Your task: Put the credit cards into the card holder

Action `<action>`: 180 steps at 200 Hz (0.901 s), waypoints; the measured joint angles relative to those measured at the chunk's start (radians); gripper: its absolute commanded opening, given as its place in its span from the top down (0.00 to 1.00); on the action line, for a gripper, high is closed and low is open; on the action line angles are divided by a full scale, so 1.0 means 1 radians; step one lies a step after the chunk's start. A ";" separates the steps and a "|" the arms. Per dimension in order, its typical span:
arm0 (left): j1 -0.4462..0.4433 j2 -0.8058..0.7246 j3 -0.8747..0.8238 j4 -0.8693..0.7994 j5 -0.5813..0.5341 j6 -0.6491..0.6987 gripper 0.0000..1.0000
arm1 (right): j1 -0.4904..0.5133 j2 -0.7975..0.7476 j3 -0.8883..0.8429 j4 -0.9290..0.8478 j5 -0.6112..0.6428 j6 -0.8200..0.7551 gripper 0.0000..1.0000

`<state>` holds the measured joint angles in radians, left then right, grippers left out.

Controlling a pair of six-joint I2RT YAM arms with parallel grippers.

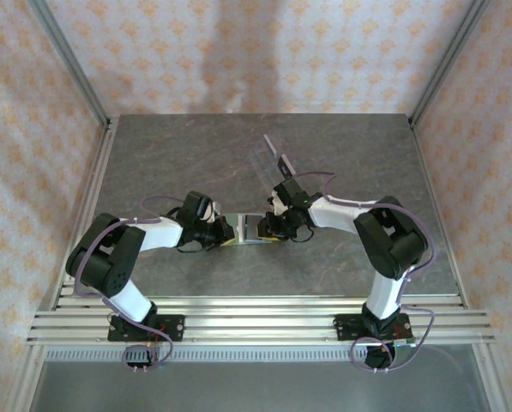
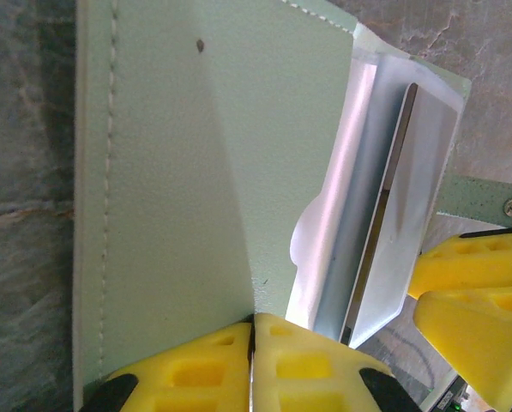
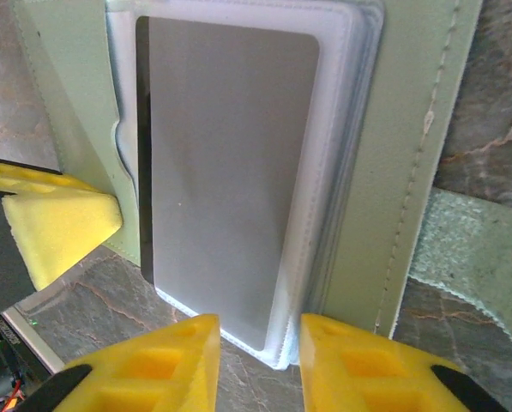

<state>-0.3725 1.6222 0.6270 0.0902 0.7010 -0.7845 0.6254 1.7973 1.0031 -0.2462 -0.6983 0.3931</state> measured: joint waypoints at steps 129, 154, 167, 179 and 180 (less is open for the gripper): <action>0.002 0.004 0.000 0.004 0.006 -0.003 0.92 | 0.000 0.000 0.005 -0.037 0.006 -0.025 0.80; 0.002 0.004 0.000 0.005 0.006 -0.003 0.92 | 0.000 0.000 0.009 -0.047 0.006 -0.028 0.81; 0.002 0.004 0.000 0.005 0.006 -0.003 0.92 | 0.000 0.000 0.011 -0.050 0.007 -0.033 0.80; 0.002 0.004 0.000 0.005 0.006 -0.003 0.92 | 0.000 0.000 0.011 -0.053 0.011 -0.031 0.80; 0.002 0.004 0.000 0.005 0.006 -0.003 0.92 | 0.000 0.000 0.011 -0.053 0.011 -0.032 0.80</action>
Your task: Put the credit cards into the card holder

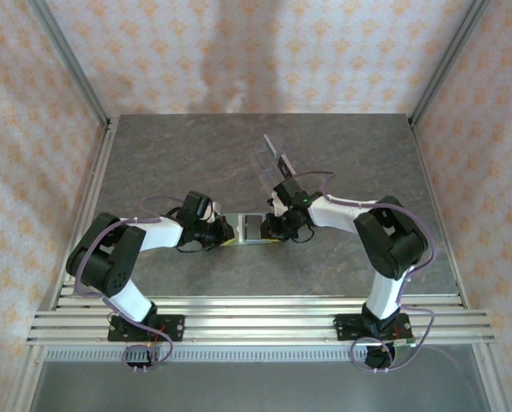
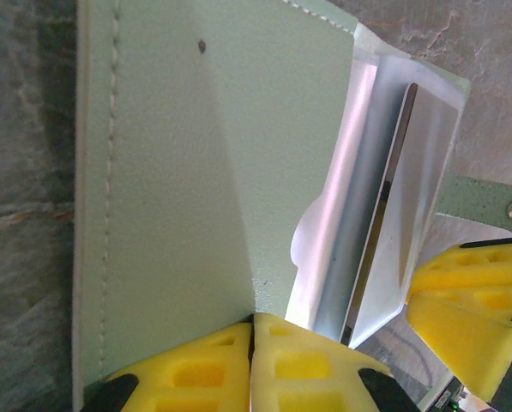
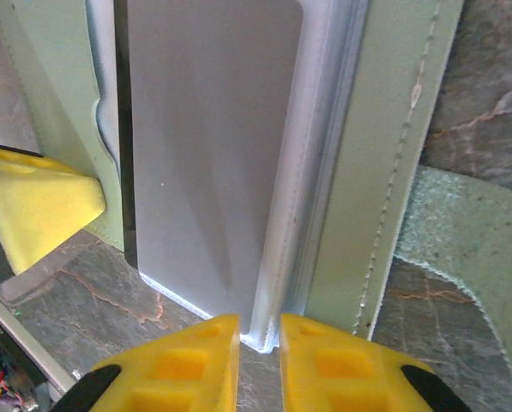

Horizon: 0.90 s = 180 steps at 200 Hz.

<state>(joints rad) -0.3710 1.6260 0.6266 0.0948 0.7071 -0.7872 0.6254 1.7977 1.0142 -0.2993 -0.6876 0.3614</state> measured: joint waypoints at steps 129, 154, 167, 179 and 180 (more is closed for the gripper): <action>0.005 0.013 0.000 0.022 0.022 0.000 0.92 | 0.002 0.024 0.018 0.017 -0.021 0.003 0.69; 0.005 0.013 0.000 0.022 0.022 0.000 0.92 | 0.002 0.019 0.018 0.016 -0.016 0.002 0.68; 0.005 0.013 0.000 0.022 0.022 0.000 0.92 | 0.002 0.017 0.018 0.015 -0.009 0.000 0.68; 0.005 0.013 0.000 0.022 0.023 0.000 0.92 | 0.002 0.017 0.018 0.014 -0.007 -0.003 0.68; 0.005 0.013 0.000 0.022 0.022 0.000 0.92 | 0.002 0.017 0.018 0.014 -0.007 -0.003 0.68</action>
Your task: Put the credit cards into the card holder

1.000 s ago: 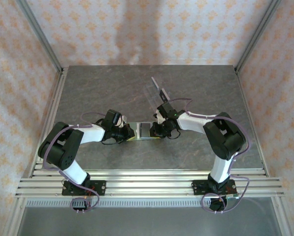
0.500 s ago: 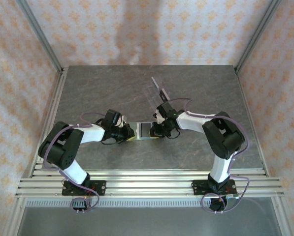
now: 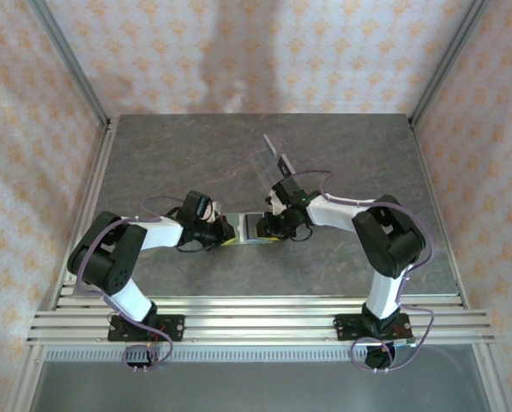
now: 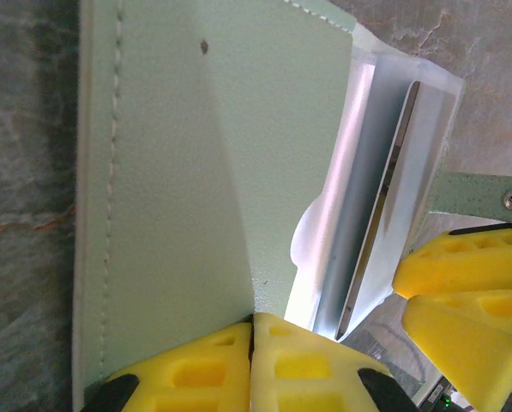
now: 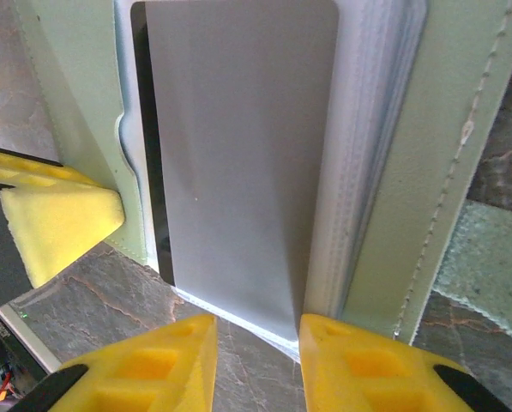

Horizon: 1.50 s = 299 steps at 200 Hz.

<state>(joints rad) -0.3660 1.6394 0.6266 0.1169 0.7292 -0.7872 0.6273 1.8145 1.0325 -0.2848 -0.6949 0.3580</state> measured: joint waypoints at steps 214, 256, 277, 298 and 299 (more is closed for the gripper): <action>0.000 0.000 -0.001 0.002 0.000 0.000 0.92 | 0.000 0.003 0.000 0.038 0.013 0.016 0.65; 0.000 0.000 -0.006 0.011 0.000 0.000 0.92 | 0.000 0.013 -0.010 0.084 -0.023 0.043 0.62; 0.000 -0.001 -0.007 0.011 0.000 0.000 0.92 | 0.000 0.014 -0.018 0.108 -0.040 0.060 0.61; 0.000 -0.001 -0.008 0.015 0.000 0.000 0.92 | 0.000 0.018 -0.025 0.135 -0.062 0.077 0.56; 0.000 -0.001 -0.008 0.015 0.000 0.000 0.92 | 0.000 0.018 -0.025 0.137 -0.063 0.079 0.55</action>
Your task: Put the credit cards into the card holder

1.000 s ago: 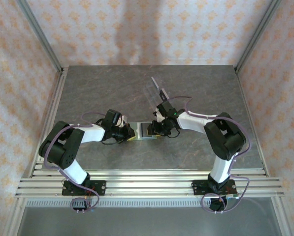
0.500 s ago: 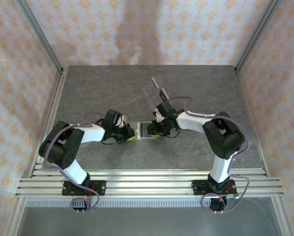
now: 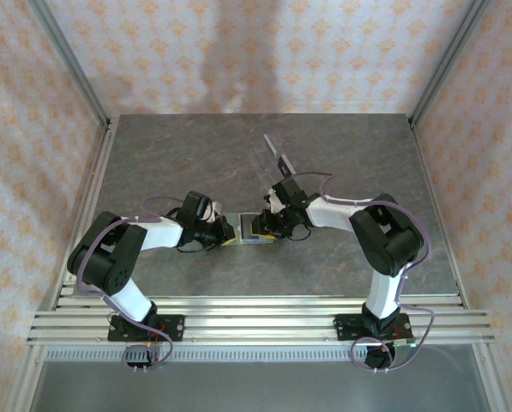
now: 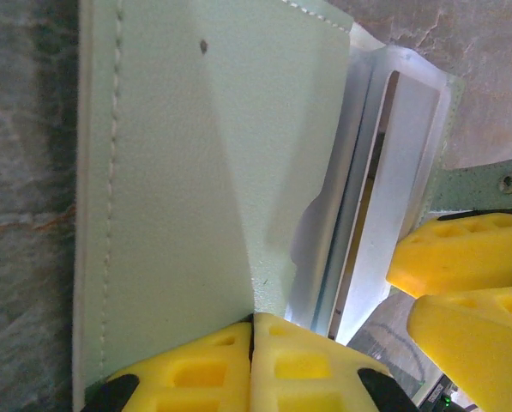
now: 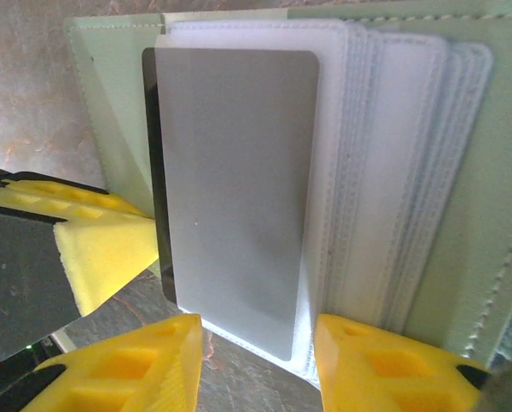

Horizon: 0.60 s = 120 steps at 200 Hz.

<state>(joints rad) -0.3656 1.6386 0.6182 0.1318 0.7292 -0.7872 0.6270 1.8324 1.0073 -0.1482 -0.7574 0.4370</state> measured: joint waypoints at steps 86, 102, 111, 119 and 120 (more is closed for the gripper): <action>0.000 -0.007 -0.023 0.041 0.000 -0.009 0.92 | 0.000 0.026 -0.026 0.140 -0.089 0.111 0.53; 0.000 -0.007 -0.025 0.045 0.000 -0.012 0.92 | 0.000 0.028 -0.031 0.158 -0.097 0.123 0.56; 0.000 -0.007 -0.025 0.045 0.000 -0.013 0.92 | -0.001 0.029 -0.034 0.165 -0.098 0.129 0.56; 0.000 -0.007 -0.025 0.045 0.000 -0.016 0.92 | 0.000 0.029 -0.034 0.167 -0.098 0.133 0.57; 0.000 -0.007 -0.025 0.045 0.000 -0.016 0.92 | 0.000 0.029 -0.034 0.167 -0.098 0.133 0.57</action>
<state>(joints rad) -0.3656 1.6314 0.5934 0.1764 0.7296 -0.8032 0.6266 1.8618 0.9730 0.0189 -0.8551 0.5697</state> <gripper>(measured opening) 0.081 0.439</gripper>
